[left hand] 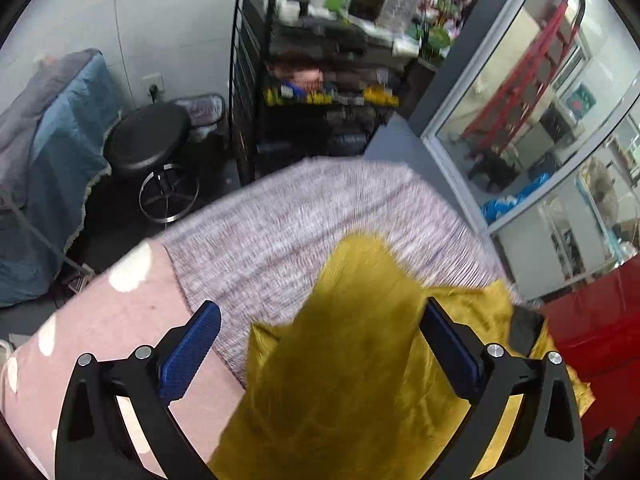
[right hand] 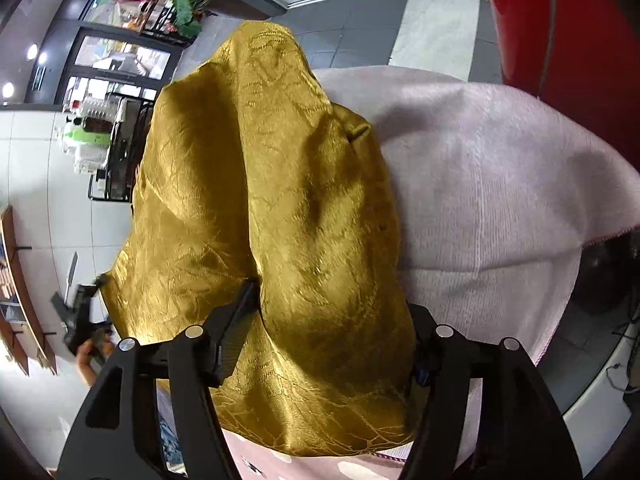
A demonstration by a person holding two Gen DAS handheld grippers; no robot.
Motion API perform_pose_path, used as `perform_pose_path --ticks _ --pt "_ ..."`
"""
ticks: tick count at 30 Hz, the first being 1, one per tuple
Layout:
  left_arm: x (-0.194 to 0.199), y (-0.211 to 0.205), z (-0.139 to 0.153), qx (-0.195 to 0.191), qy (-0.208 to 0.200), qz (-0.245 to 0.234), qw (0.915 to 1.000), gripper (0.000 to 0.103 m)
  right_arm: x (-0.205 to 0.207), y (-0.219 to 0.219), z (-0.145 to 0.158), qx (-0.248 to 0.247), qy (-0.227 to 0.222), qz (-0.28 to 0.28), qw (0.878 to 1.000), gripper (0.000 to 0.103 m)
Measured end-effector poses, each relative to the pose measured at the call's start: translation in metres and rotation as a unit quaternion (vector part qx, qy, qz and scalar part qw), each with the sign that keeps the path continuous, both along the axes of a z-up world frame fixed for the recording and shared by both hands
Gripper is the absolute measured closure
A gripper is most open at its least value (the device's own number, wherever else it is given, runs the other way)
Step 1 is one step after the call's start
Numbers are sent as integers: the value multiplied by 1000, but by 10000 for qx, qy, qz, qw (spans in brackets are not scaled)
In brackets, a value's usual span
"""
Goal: Fold large clothes
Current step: 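Carry the folded jacket with both grippers onto the grey-striped cover, then lower the folded jacket flat and open both grippers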
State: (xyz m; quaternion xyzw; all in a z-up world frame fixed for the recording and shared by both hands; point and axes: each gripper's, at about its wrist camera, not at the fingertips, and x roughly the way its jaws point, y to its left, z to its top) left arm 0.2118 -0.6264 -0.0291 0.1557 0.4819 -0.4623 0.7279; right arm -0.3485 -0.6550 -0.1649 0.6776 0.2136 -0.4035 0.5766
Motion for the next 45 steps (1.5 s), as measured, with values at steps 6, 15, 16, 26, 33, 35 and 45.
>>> perform_pose_path --ticks 6,15,16,26,33,35,45 --pt "23 51 76 -336 -660 429 9963 7 -7 -9 27 -164 145 -106 9997 38" --pt "-42 164 62 261 -544 303 9977 6 -1 -5 89 -968 1808 405 9779 38" --pt "-54 175 57 307 -460 265 9981 6 5 -1 97 -1060 2014 548 9722 38" --pt "-133 214 39 583 -330 112 9977 6 102 72 150 -2053 2394 2263 9216 21" --pt "-192 207 48 822 -1305 -451 9870 6 153 117 170 -2274 2565 2873 8944 21" --pt "-203 202 47 924 -1411 -566 9840 6 162 121 170 -2315 2717 2939 8867 21" --pt "-231 184 43 1266 -1614 -1012 9735 6 165 131 167 -2168 2899 3031 8815 21"
